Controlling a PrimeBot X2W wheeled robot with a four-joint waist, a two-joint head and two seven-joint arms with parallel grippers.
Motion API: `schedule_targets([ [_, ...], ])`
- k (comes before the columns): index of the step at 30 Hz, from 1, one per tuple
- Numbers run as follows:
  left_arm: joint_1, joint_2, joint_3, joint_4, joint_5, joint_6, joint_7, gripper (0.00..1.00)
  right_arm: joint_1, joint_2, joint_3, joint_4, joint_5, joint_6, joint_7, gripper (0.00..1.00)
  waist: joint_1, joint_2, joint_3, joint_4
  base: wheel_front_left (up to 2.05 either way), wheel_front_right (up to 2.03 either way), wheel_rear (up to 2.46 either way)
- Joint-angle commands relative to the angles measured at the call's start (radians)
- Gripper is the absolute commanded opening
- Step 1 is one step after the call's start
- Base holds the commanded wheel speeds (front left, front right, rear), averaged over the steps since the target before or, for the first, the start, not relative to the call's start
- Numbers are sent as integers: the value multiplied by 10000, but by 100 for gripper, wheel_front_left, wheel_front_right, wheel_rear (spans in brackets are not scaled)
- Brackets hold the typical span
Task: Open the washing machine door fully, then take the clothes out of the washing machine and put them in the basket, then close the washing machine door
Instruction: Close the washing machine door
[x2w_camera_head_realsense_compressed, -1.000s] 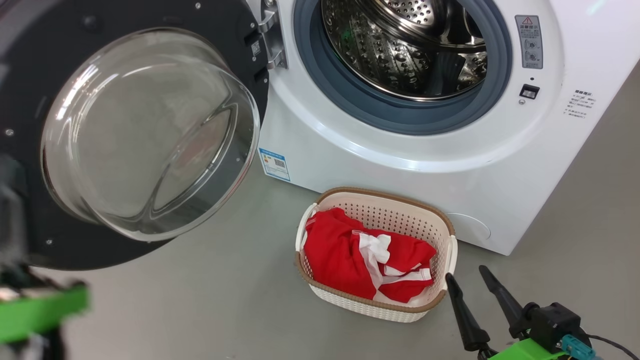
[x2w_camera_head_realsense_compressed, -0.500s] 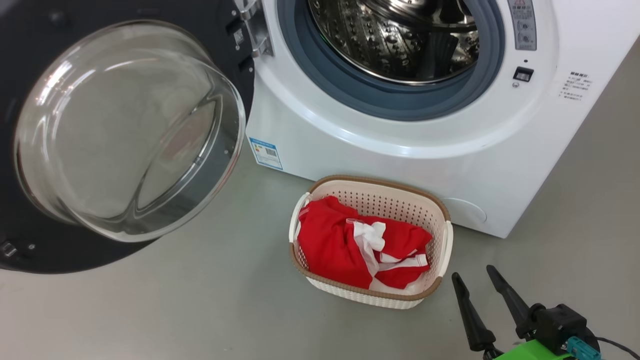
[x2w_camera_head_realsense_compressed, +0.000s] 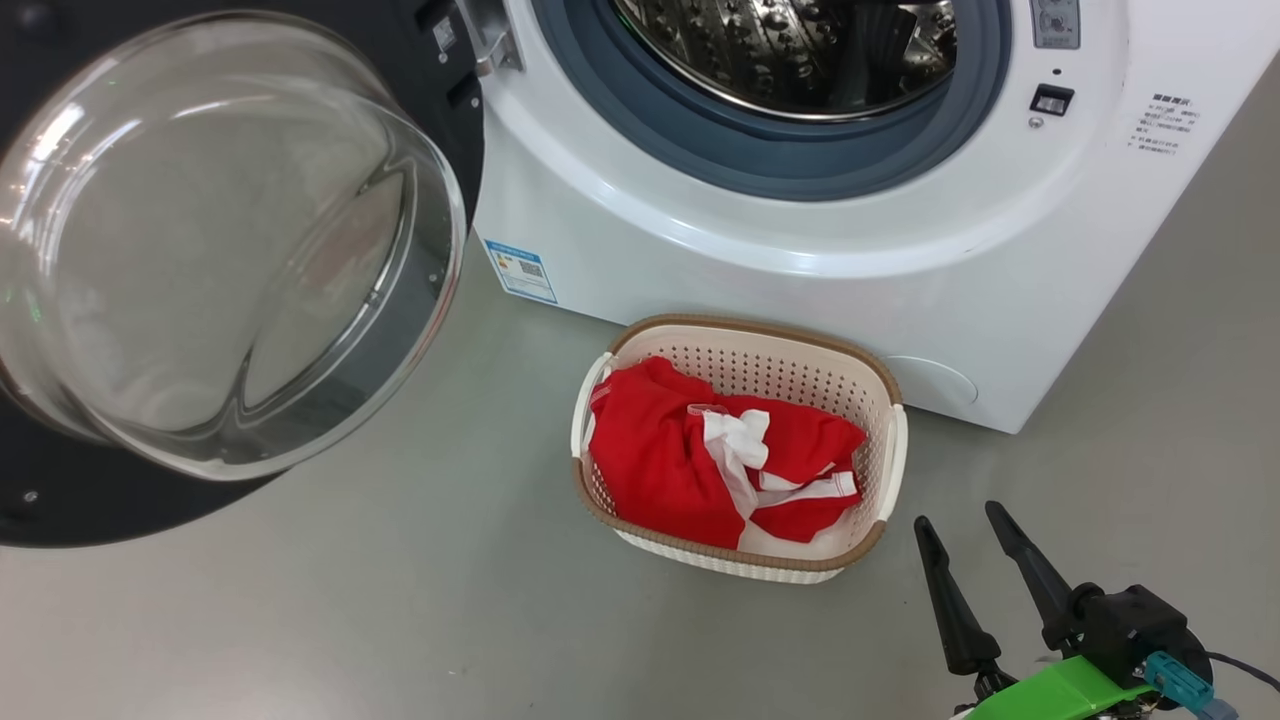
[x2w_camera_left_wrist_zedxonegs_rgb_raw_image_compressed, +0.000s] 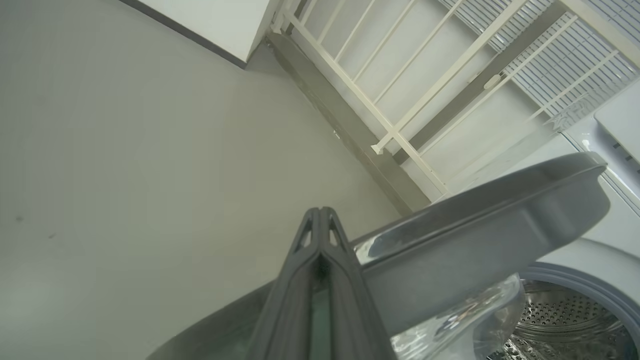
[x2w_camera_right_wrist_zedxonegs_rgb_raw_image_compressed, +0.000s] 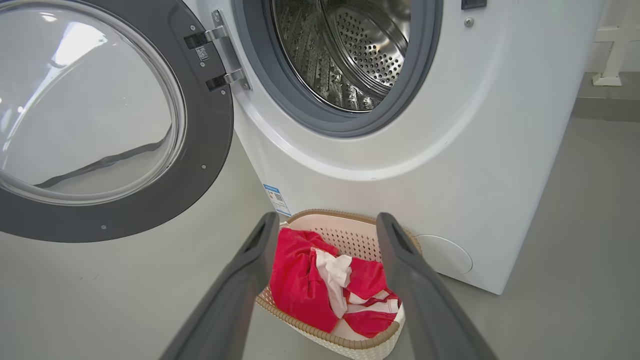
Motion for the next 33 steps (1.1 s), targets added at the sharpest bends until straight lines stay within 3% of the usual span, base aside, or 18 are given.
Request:
schedule_targets([
  [1, -126, 925, 10, -148, -238, -55, 592, 0, -332, 3, 188, -267, -142, 73, -65, 100, 0, -1, 83, -39, 0, 0, 0],
  [8, -36, 1152, -451, 3, -856, -55, 1627, 0, -388, -38, 116, -296, -233, 73, -65, 100, 0, -1, 196, -82, 0, 0, 0],
  [17, 520, 1219, -887, -813, -1634, -55, 2493, 0, -348, -43, 83, -326, -244, 73, -65, 100, 0, -1, -30, -116, 0, 0, 0],
  [24, 1506, 1357, -1290, -2571, -2566, -55, 3449, 0, -186, -31, 48, -366, -182, 73, -65, 100, 0, -1, -415, -84, 0, 0, 0],
  [33, 2572, 1596, -1482, -4325, -3389, -55, 3939, 0, 38, -13, 52, -431, -67, 73, -65, 100, 0, -1, -848, -109, 0, 0, 0],
])
